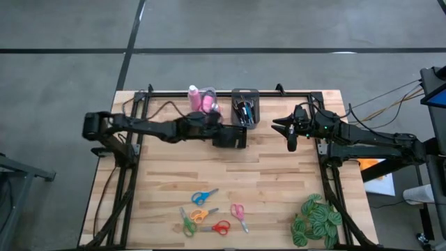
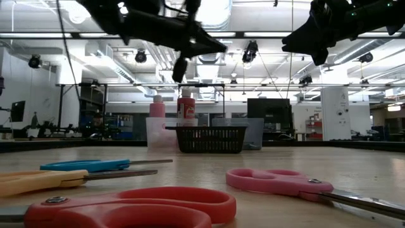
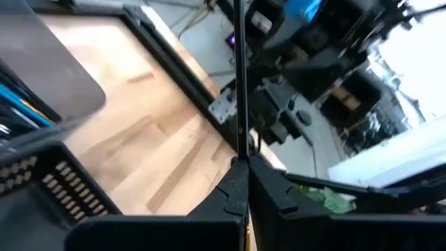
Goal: Pick & Place Paint Supplies
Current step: Put the black paint brush into the gray bin
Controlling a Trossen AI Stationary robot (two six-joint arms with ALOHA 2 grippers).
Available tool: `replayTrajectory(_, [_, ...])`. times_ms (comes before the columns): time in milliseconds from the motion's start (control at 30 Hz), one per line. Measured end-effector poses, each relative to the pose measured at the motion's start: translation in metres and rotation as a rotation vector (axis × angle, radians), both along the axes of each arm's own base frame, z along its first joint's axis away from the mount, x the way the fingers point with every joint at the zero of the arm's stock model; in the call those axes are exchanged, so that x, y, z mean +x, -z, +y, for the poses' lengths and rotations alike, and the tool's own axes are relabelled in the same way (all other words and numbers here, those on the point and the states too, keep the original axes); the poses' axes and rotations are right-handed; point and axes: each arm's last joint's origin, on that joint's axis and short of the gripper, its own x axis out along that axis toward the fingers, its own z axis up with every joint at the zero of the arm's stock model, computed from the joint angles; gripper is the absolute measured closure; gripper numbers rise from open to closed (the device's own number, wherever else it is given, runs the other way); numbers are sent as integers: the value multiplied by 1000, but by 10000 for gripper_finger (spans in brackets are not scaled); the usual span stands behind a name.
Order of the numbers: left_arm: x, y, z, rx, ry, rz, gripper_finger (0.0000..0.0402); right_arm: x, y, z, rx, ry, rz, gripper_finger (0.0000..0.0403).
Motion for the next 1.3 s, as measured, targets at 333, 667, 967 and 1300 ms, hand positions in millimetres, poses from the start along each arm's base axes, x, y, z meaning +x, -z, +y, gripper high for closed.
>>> replayTrajectory(333, [57, 21, -19, 2, 89, 194, 396, 0, 0, 0, 0, 0, 0, 278])
replayTrajectory(667, [80, 63, -34, -28, 122, 307, 396, 0, 0, 0, 0, 0, 0, 278])
replayTrajectory(967, [80, 90, -41, -123, 114, 420, 396, 0, 0, 0, 0, 1, 0, 278])
replayTrajectory(1300, [79, 112, -46, -119, 124, 507, 396, 0, 0, 0, 0, 0, 0, 278])
